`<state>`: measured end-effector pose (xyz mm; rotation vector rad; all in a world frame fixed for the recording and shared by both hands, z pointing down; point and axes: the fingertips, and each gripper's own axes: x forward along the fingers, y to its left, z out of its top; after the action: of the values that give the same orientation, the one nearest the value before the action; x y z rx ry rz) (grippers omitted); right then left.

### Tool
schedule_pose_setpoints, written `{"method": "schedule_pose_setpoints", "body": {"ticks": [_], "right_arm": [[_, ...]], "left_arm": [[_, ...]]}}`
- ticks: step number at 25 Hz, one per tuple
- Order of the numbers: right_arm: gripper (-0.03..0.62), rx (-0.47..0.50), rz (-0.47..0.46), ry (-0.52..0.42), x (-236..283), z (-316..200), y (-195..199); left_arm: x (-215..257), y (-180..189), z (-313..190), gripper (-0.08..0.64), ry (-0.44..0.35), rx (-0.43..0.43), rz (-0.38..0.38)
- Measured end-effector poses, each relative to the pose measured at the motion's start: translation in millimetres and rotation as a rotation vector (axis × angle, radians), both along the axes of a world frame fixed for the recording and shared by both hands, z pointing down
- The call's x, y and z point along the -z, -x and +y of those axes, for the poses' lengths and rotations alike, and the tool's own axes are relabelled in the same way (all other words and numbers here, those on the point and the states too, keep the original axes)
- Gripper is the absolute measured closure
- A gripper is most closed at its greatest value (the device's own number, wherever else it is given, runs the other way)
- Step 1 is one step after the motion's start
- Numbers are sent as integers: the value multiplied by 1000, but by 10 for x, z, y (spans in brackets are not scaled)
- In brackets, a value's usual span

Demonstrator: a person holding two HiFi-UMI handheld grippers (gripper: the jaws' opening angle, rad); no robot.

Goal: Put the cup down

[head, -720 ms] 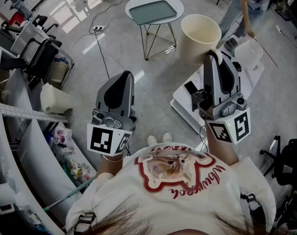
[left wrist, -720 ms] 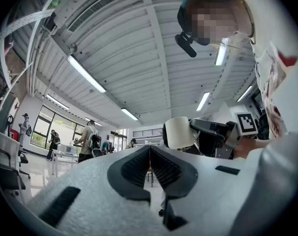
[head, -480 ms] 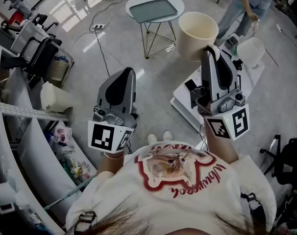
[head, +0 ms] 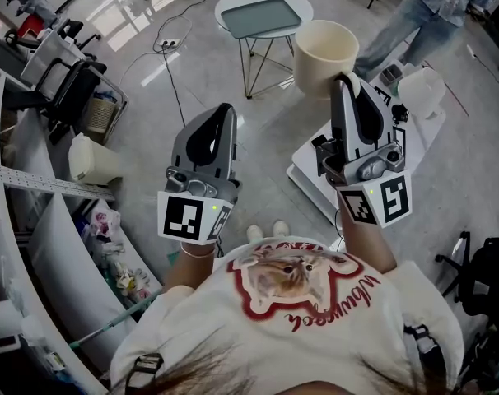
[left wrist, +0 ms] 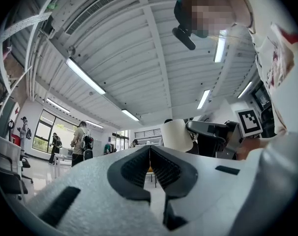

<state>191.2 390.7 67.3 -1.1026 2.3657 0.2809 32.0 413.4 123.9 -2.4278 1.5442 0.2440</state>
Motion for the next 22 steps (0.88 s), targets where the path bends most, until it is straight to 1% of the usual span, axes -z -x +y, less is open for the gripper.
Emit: {"method": "schedule_pose_setpoints", "body": {"ticks": [3,7,15,19,22], "right_arm": [[535,-4,-10,-23,-1,-53,-9],[535,-3,-22,-35,-23,-137,-48],[535,8,-41,-34,-83,-347,-238],[535,14,-35,-23,-130,-469,-234],[535,17,-24,-10,-195,-584,-182]], "left_arm": [[-40,-64,-94,546,-2,17,-36],[-112,-164,-193,546,12,25,-50],[-209,-343,-360,546,24,55,-36],[-276,-389,-447,546,40,65,-41],[-314,-349,-536,546,50,75,-28]]}}
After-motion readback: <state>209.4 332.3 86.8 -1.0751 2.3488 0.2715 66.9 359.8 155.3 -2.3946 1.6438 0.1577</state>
